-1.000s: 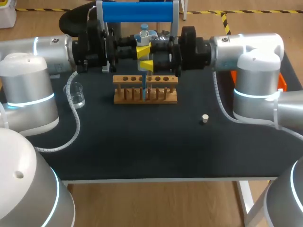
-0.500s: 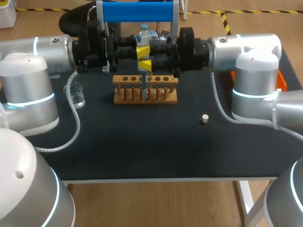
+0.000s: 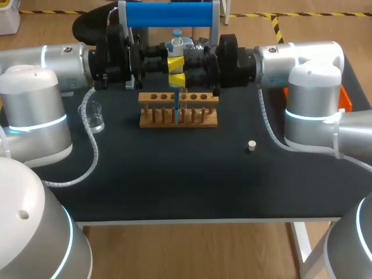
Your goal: Invert the test tube, pick up the pipette, mount the tip to pipette, aspirate from beaker and dispense into the tube, eject the tip, return the pipette, and cap with the stopper.
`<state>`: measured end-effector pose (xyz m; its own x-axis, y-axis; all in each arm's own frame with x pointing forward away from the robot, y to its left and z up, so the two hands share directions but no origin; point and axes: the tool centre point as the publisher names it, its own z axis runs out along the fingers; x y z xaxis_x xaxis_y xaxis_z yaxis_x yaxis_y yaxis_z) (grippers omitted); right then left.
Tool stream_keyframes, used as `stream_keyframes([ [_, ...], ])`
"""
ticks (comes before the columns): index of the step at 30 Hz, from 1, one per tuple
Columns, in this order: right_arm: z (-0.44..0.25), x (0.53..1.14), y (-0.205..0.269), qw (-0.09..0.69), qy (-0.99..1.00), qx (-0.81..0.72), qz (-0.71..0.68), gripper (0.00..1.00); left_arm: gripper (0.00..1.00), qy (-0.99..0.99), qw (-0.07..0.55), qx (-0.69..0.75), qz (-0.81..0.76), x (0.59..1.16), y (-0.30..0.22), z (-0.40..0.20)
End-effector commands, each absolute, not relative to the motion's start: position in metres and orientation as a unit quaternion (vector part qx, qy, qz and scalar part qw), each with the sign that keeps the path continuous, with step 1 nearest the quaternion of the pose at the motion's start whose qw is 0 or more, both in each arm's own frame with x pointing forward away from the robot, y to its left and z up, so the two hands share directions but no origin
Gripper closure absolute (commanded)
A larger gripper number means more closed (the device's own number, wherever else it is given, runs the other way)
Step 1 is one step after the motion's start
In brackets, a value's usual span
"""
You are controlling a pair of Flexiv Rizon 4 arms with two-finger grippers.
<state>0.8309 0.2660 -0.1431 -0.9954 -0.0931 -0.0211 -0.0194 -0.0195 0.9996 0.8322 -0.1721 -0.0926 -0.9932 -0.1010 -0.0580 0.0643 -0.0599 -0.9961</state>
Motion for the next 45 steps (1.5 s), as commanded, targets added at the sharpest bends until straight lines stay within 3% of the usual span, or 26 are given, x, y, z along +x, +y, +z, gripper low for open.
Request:
stream_keyframes([
  [1, -0.143, 0.831, 0.266, 0.026, -0.699, 0.041, -0.713, 0.73, 1.00, 0.683, 0.057, -0.013, -0.728, 0.832, -0.172, -0.092],
  [3, -0.143, 0.831, 0.266, 0.026, -0.698, 0.041, -0.714, 0.78, 1.00, 0.683, 0.057, -0.013, -0.728, 0.832, -0.172, -0.092],
  [5, -0.143, 0.831, 0.265, 0.026, -0.698, 0.041, -0.715, 0.93, 1.00, 0.683, 0.057, -0.013, -0.728, 0.832, -0.172, -0.092],
  [7, -0.143, 0.831, 0.265, 0.026, -0.697, 0.042, -0.715, 1.00, 1.00, 0.683, 0.057, -0.013, -0.728, 0.832, -0.172, -0.092],
  [18, -0.142, 0.829, 0.265, 0.029, -0.696, 0.047, -0.716, 1.00, 1.00, 0.683, 0.057, -0.013, -0.728, 0.832, -0.172, -0.092],
  [19, -0.142, 0.829, 0.265, 0.029, -0.696, 0.047, -0.716, 1.00, 0.88, 0.683, 0.057, -0.013, -0.728, 0.832, -0.172, -0.092],
  [20, -0.142, 0.829, 0.265, 0.030, -0.696, 0.047, -0.716, 1.00, 0.51, 0.683, 0.057, -0.013, -0.728, 0.832, -0.172, -0.092],
  [21, -0.142, 0.829, 0.265, 0.030, -0.696, 0.047, -0.716, 1.00, 0.00, 0.683, 0.057, -0.013, -0.728, 0.832, -0.172, -0.092],
  [33, -0.143, 0.832, 0.247, 0.047, -0.697, 0.067, -0.712, 1.00, 0.00, 0.683, 0.057, -0.013, -0.728, 0.832, -0.172, -0.092],
  [45, -0.141, 0.845, 0.189, 0.079, -0.694, 0.095, -0.709, 1.00, 0.00, 0.683, 0.057, -0.013, -0.728, 0.832, -0.172, -0.092],
])
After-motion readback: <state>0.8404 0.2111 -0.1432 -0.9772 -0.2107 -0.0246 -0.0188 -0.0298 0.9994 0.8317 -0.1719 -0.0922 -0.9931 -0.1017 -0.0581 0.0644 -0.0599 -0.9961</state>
